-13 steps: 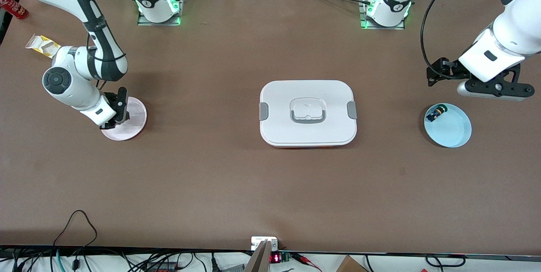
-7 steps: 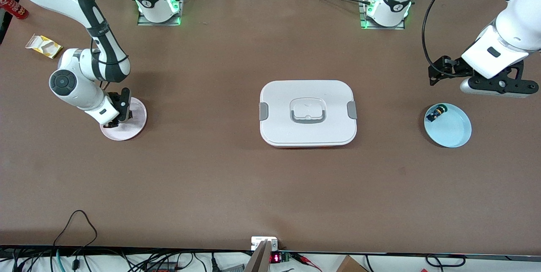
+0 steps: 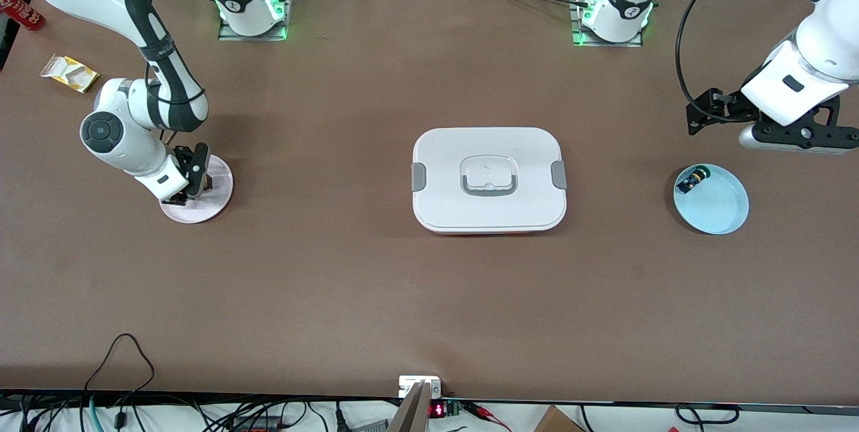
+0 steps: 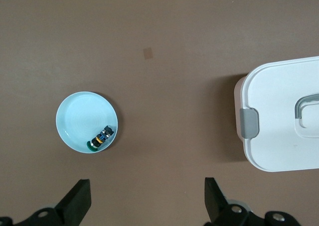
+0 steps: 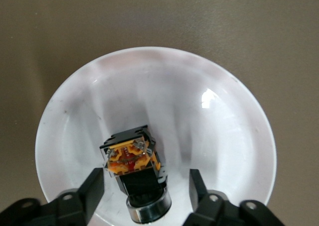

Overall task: Transfer orange switch to right arm and place
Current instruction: 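Lower the switch onto the white plate and open the right gripper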

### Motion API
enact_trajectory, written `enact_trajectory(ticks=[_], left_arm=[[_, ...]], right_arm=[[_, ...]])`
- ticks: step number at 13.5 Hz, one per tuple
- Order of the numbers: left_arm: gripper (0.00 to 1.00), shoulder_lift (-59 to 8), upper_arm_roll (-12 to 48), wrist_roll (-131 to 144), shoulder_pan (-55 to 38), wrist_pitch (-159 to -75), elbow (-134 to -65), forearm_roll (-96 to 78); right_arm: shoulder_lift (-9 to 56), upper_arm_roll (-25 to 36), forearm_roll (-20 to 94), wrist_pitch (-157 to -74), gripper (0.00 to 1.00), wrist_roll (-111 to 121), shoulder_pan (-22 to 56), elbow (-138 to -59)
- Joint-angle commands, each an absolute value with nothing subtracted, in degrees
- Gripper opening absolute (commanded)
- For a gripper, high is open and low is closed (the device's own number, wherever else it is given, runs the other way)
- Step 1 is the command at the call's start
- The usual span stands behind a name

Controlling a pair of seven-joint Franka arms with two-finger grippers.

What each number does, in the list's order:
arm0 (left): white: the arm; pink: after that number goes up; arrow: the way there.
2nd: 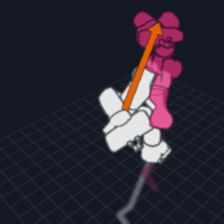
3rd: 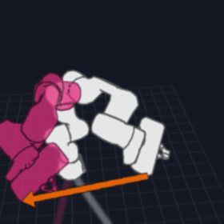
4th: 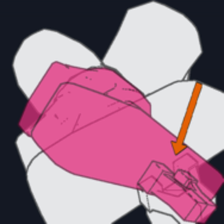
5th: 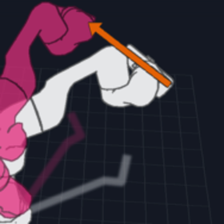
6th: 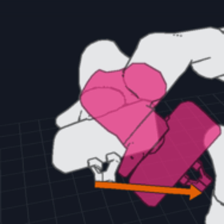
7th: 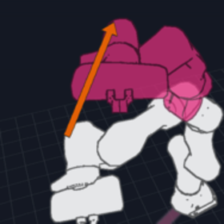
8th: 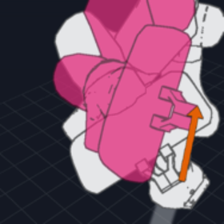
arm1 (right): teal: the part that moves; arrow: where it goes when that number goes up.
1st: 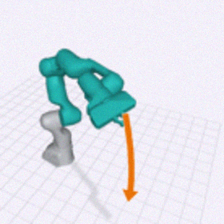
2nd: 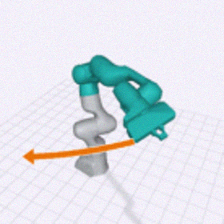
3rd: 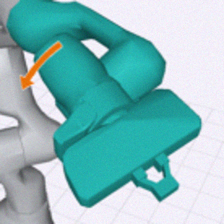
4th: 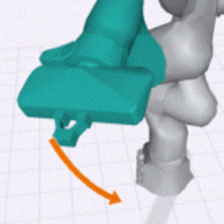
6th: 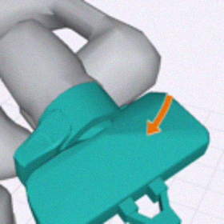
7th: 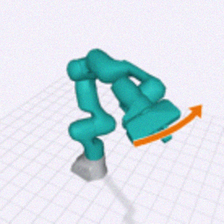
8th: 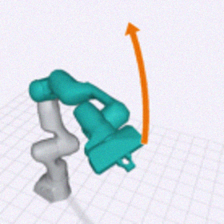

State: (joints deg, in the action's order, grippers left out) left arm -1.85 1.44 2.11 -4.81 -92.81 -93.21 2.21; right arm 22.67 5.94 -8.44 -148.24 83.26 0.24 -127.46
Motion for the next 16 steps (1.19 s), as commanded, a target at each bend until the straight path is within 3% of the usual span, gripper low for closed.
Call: enact_trajectory(ticks=[1, 4, 9, 13, 16], left_arm=[[1.00, -1.14, 1.23, 2.72, -4.40, -91.67, -93.52, 1.41], [1.00, -1.05, 1.93, 2.81, -4.48, -91.67, -93.34, 2.02], [1.00, -1.32, 1.58, 2.99, -4.39, -91.67, -92.90, 2.20], [1.00, -1.32, 1.58, 2.99, -4.39, -91.41, -92.90, 2.20], [1.00, -1.23, 1.58, 2.99, -4.39, -91.06, -92.90, 2.11]], right_arm=[[18.73, 5.27, -7.56, -146.70, 1.00, 82.44, 0.17, -127.62], [16.79, 5.27, -3.27, -140.56, 1.00, 78.06, 1.40, -124.73], [16.08, 5.27, 2.81, -122.46, 1.00, 61.04, 2.37, -115.85], [15.91, 5.36, 2.81, -107.08, 1.00, 35.57, 5.53, -109.97], [15.56, 5.27, 2.81, -100.13, 1.00, 16.93, 8.08, -107.06]])
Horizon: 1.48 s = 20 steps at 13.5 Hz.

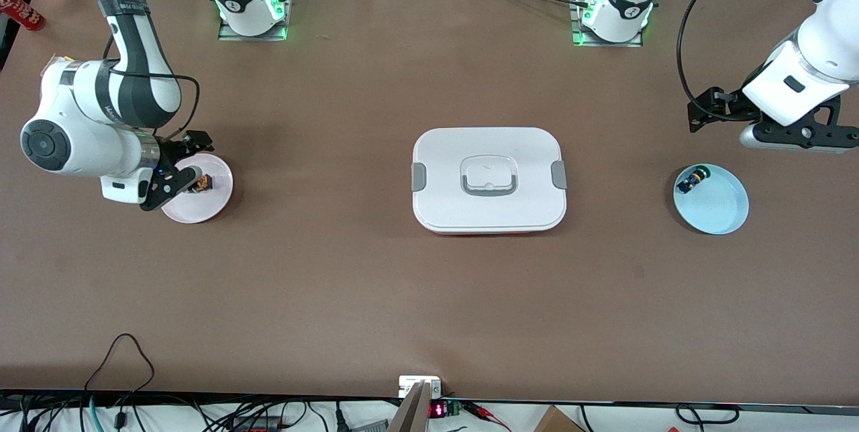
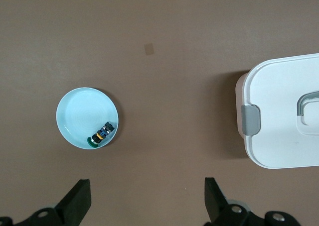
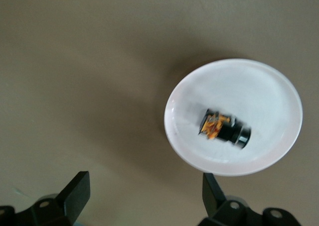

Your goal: Transfer orange switch to right arm and place

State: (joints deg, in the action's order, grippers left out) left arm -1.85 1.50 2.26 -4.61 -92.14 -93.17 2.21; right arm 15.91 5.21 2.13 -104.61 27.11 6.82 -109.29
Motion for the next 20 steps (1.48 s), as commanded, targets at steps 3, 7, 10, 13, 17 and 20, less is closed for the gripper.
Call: enact_trajectory(ticks=[3, 7, 10, 13, 17, 20], left_arm=[[1.00, -1.23, 1.58, 3.08, -4.39, -91.05, -92.81, 2.11], [1.00, -1.23, 1.93, 3.08, -4.48, -90.97, -92.81, 2.11], [1.00, -1.23, 2.02, 3.08, -4.74, -90.97, -92.81, 2.20], [1.00, -1.14, 2.64, 3.43, -5.10, -90.00, -92.55, 2.11], [1.00, -1.14, 2.55, 3.43, -5.10, -89.82, -92.37, 2.11], [1.00, -1.23, 2.55, 3.43, -5.01, -89.82, -92.37, 2.11]], right_arm=[[15.12, 5.36, 2.81, -93.80, 1.00, 8.37, 8.70, -103.73], [14.33, 5.45, -0.35, -84.92, 1.00, 7.65, 10.98, -95.03], [13.18, 7.73, 0.09, -85.25, 1.00, 8.44, 10.46, -91.33], [13.27, 7.91, 0.09, -85.34, 1.00, 7.39, 10.20, -86.84], [13.10, 8.00, -1.22, -91.48, 1.00, 8.09, 10.46, -85.61], [12.74, 8.09, -2.55, -91.23, 1.00, 0.49, 8.53, -85.61]])
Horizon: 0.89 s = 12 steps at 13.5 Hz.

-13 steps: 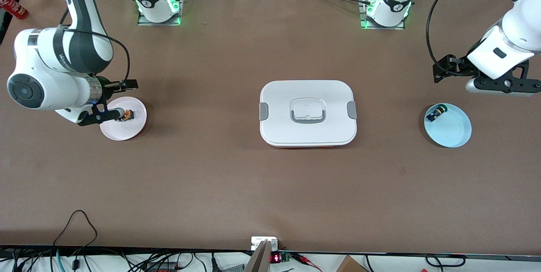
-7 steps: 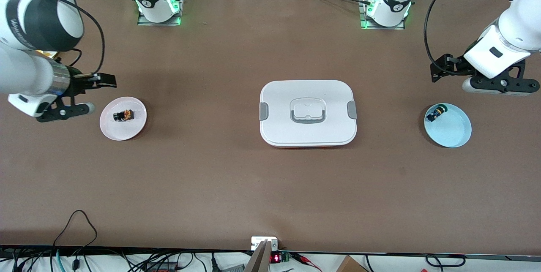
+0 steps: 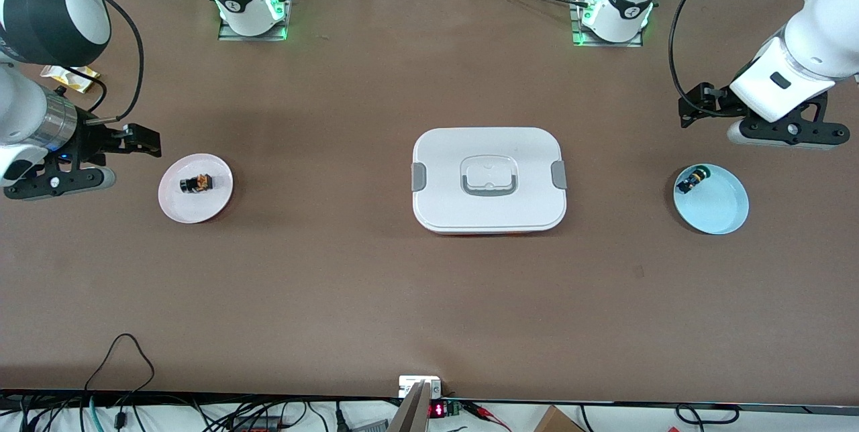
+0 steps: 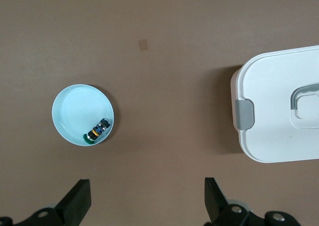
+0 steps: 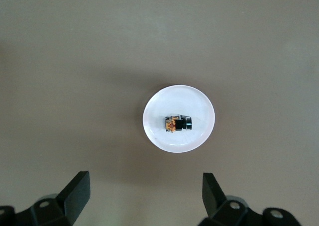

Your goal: Transfer orange switch to right arm and place

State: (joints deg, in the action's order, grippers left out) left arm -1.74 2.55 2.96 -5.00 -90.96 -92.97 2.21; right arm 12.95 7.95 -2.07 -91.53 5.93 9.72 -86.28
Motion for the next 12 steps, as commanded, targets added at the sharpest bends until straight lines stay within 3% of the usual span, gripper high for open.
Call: enact_trajectory(ticks=[1, 8, 12], left_arm=[[1.00, -1.23, 2.46, 3.43, -4.84, -89.82, -92.46, 2.11], [1.00, -1.14, 2.46, 3.43, -4.66, -89.74, -92.46, 2.11], [1.00, -1.23, 2.46, 3.43, -4.66, -89.74, -92.37, 2.11]], right_arm=[[12.74, 8.17, -2.20, -91.14, 1.00, -4.52, 7.66, -85.43], [7.91, 8.35, -1.93, -91.06, 1.00, 0.04, 5.27, -85.60], [7.39, 8.79, -1.58, -94.21, 1.00, 0.79, 5.01, -89.90]])
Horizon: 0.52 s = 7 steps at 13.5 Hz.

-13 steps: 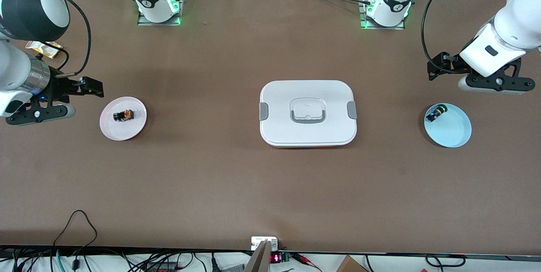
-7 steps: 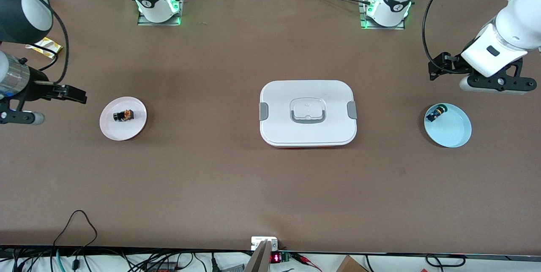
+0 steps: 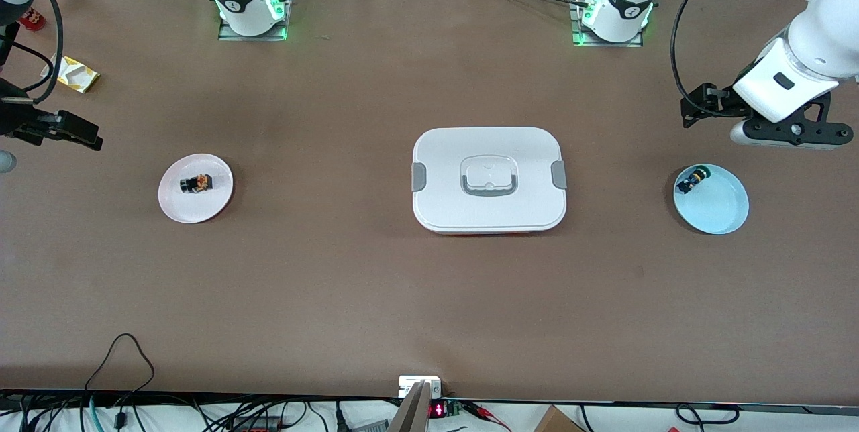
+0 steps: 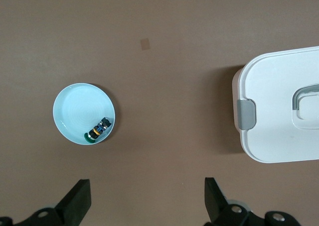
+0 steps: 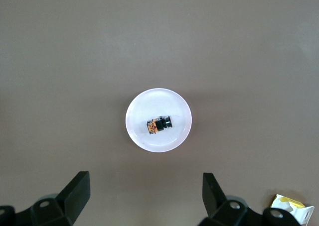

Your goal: Transfer orange switch to right arm and place

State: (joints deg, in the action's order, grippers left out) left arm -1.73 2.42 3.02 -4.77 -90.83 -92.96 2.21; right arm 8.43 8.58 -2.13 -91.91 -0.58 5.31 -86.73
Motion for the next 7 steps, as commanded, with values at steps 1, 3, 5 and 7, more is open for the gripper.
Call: enact_trajectory(ticks=[1, 3, 5, 7], left_arm=[[1.00, -1.23, 2.46, 3.43, -4.66, -89.74, -92.46, 2.11], [1.00, -1.14, 2.46, 3.43, -4.66, -89.82, -92.37, 2.11], [1.00, -1.23, 2.46, 3.43, -4.66, -89.74, -92.46, 2.11], [1.00, -1.14, 2.46, 3.43, -4.66, -89.74, -92.37, 2.11]], right_arm=[[6.86, 8.79, -1.41, -95.87, 1.00, 0.79, 4.66, -91.65], [4.76, 8.79, -0.36, -102.36, 1.00, 0.79, 4.48, -96.91], [2.38, 8.79, -0.35, -105.55, 1.00, 0.88, 4.57, -100.98], [0.98, 8.96, -0.35, -102.06, 1.00, 1.49, 4.31, -100.37]])
